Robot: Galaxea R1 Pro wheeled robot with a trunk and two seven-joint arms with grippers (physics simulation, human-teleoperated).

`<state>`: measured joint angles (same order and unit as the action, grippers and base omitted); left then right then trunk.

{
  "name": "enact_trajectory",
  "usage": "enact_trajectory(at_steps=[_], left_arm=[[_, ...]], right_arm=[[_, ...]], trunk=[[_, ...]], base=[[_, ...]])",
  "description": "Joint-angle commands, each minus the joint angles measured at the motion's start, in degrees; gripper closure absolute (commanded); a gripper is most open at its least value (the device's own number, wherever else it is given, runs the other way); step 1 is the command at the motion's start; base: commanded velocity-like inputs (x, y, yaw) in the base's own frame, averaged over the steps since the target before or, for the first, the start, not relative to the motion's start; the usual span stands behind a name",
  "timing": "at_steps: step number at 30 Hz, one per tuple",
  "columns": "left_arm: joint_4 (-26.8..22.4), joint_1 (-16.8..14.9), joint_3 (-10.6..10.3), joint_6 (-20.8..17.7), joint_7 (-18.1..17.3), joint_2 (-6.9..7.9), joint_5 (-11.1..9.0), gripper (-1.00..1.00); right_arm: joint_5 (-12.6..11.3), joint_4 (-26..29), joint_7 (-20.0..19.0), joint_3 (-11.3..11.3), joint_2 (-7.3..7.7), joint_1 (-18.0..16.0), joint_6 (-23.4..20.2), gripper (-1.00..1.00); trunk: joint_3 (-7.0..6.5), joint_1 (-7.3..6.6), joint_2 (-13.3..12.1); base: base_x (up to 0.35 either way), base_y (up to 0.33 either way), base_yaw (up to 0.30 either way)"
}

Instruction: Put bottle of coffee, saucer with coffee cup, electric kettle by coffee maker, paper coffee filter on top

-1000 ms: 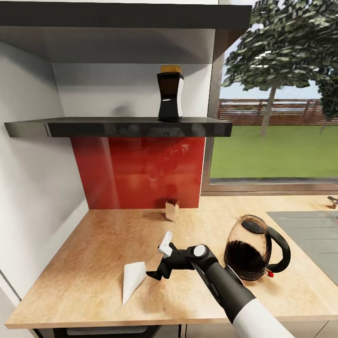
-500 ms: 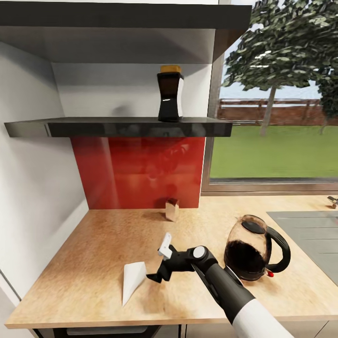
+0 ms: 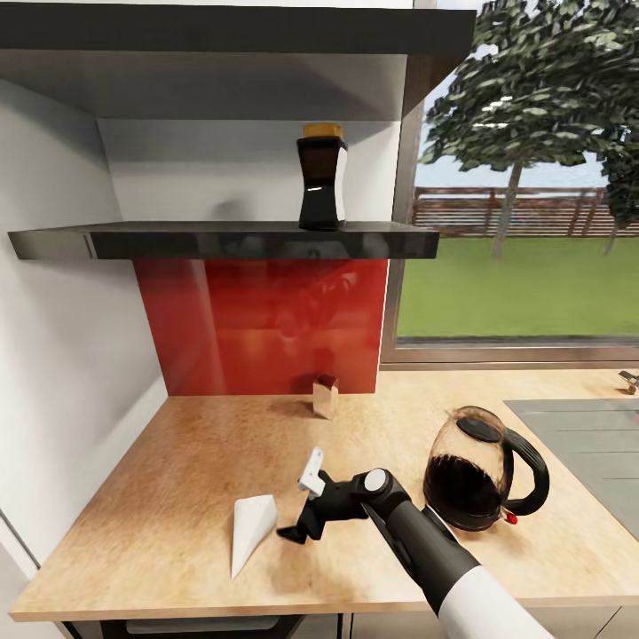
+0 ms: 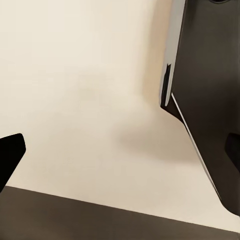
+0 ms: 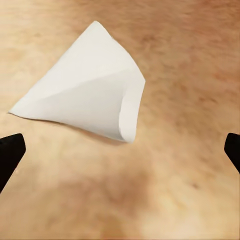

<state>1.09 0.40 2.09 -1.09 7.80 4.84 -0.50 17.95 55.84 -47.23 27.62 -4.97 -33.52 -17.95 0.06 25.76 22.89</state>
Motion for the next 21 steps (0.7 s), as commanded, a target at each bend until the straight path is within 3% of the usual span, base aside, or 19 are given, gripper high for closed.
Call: enact_trajectory(at_steps=[1, 21], left_arm=[[0.0, 0.0, 0.2, -0.1, 0.1, 0.00, -0.1, -1.00], [0.1, 0.0, 0.2, -0.1, 0.1, 0.00, -0.1, -1.00]], right_arm=[[0.3, 0.1, -0.9, 0.0, -0.02, 0.0, -0.2, -1.00], [0.3, 0.0, -2.2, 0.0, -0.12, 0.0, -0.2, -1.00]], trunk=[[0.01, 0.02, 0.0], [0.01, 0.02, 0.0]], base=[[0.000, 0.000, 0.000], [0.054, 0.027, 0.000]])
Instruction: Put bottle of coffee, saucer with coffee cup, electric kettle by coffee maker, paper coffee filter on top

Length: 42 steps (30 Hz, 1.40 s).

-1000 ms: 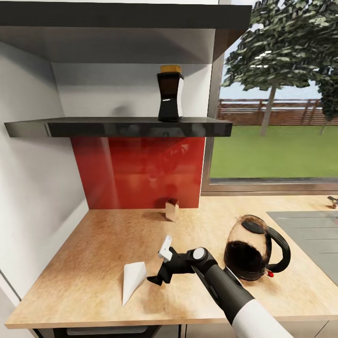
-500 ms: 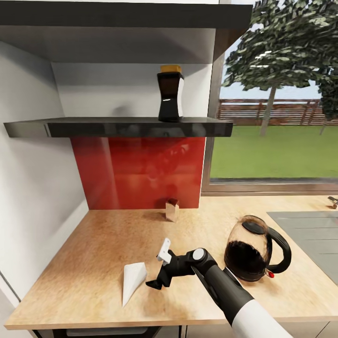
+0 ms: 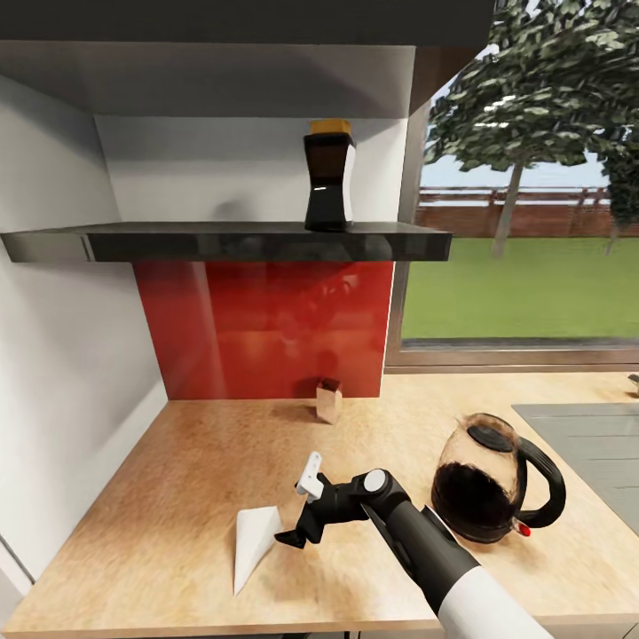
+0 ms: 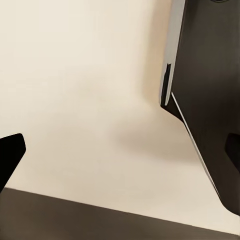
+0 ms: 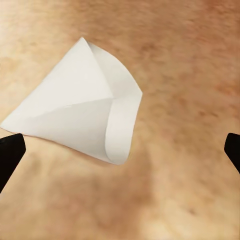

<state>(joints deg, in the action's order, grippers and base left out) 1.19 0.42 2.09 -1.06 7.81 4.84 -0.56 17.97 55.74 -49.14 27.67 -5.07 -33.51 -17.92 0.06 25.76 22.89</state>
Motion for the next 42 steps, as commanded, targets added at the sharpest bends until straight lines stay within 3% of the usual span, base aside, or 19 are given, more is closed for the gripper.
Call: enact_trajectory(at_steps=[1, 13, 22, 42], left_arm=[[0.0, 0.0, 0.2, -0.1, 0.1, 0.00, -0.1, -1.00], [0.0, 0.0, 0.2, -0.2, 0.0, 0.09, -0.1, -1.00], [0.0, 0.0, 0.2, -0.2, 0.0, 0.15, -0.1, -1.00], [0.0, 0.0, 0.2, -0.2, 0.0, 0.14, -0.1, -1.00]], right_arm=[[0.3, 0.1, -0.2, 0.0, -0.02, 0.0, -0.3, -1.00], [0.3, -1.5, -0.4, 0.1, -0.15, 0.0, -0.3, -1.00], [0.3, -2.8, -0.3, 4.0, -0.20, 0.0, -0.3, -1.00], [0.3, -2.9, -0.3, 4.5, -0.20, 0.0, -0.3, -1.00]], trunk=[[0.01, 0.02, 0.0], [0.01, 0.02, 0.0], [0.01, 0.02, 0.0], [0.01, 0.02, 0.0]], base=[[0.003, 0.001, 0.000], [0.000, 0.000, 0.000], [0.000, 0.000, 0.000], [0.041, 0.000, 0.000]])
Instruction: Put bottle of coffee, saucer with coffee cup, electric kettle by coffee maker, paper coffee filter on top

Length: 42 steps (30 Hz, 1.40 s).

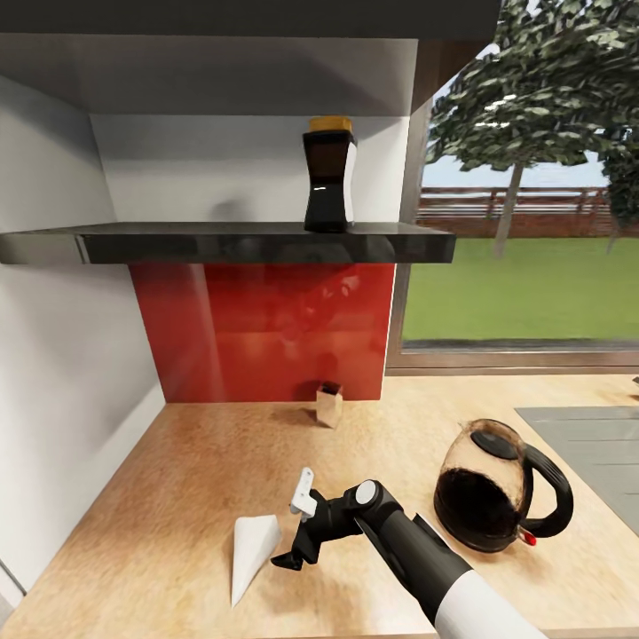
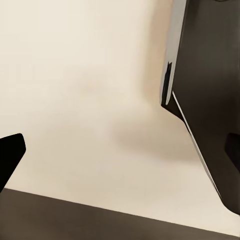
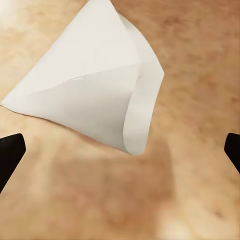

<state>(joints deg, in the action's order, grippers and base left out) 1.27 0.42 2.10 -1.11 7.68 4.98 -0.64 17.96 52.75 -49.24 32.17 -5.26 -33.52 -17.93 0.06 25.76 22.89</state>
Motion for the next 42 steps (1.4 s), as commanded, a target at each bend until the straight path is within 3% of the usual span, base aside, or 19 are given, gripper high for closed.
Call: enact_trajectory(at_steps=[1, 37, 42], left_arm=[[0.0, 0.0, 0.2, -0.1, 0.1, -0.01, -0.1, -1.00], [0.0, 0.0, 0.3, -0.1, 0.2, 0.03, -0.1, -1.00], [0.0, 0.0, 0.3, 0.0, 0.2, 0.03, -0.1, -1.00]], right_arm=[[0.3, 0.1, -0.2, 0.0, -0.01, 0.0, -0.3, -1.00], [0.2, 0.1, -0.3, 0.2, -0.23, 0.0, -0.3, -1.00], [0.2, 0.1, -0.3, 2.2, -0.55, 0.0, -0.3, -1.00]], trunk=[[0.01, 0.02, 0.0], [0.01, 0.02, 0.0], [0.01, 0.02, 0.0]], base=[[0.005, 0.000, 0.000], [0.007, 0.025, 0.000], [0.000, 0.000, 0.000]])
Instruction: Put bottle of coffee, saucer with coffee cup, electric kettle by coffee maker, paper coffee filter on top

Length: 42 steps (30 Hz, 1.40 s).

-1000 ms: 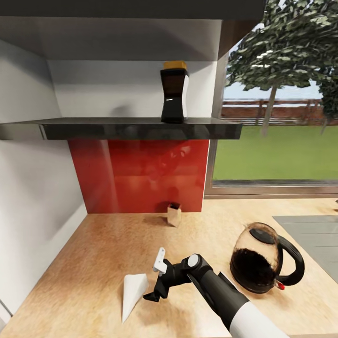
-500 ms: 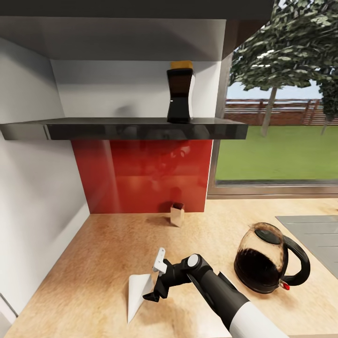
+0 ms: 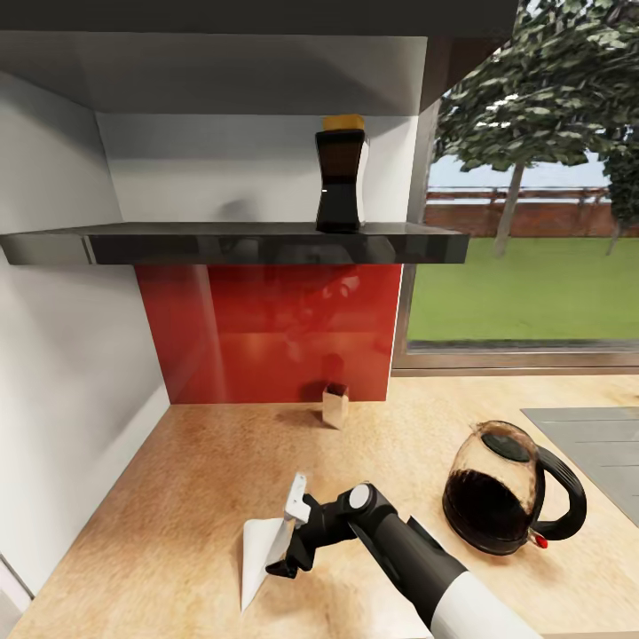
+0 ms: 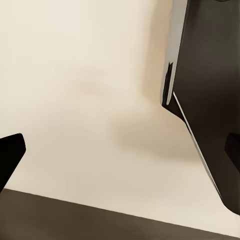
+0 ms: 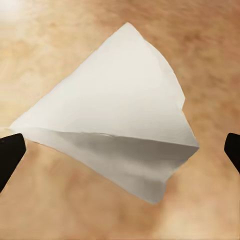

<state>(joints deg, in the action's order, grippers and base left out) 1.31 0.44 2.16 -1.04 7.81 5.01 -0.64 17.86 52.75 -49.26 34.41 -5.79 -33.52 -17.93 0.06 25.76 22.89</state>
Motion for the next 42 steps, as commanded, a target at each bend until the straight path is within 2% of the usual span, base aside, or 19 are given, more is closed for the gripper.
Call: enact_trajectory(at_steps=[1, 6, 19, 42], left_arm=[[0.0, 0.1, 0.2, -0.1, 0.1, 0.00, -0.1, -1.00], [-0.1, 0.9, 0.3, -0.1, 0.1, 0.00, -0.1, -1.00], [-0.1, 1.3, 0.3, -0.1, 0.2, 0.00, -0.1, -1.00], [-0.1, 1.3, 0.3, -0.1, 0.2, 0.00, -0.1, -1.00]], right_arm=[[0.3, 0.1, -0.2, 0.2, -0.12, 0.0, -0.3, -1.00], [0.3, 0.1, -0.2, 1.2, -0.62, 0.0, -0.3, -1.00], [0.3, -0.6, -0.2, 1.4, -1.73, -0.1, -0.3, -1.00], [0.3, -3.7, -0.2, 1.7, -2.23, 0.0, 0.7, -1.00]], trunk=[[0.01, 0.02, 0.0], [0.01, 0.02, 0.0], [0.01, 0.02, 0.0], [0.01, 0.02, 0.0]], base=[[0.000, 0.000, 0.000], [0.000, 0.000, 0.000], [0.000, 0.000, 0.000], [0.000, 0.000, 0.000]])
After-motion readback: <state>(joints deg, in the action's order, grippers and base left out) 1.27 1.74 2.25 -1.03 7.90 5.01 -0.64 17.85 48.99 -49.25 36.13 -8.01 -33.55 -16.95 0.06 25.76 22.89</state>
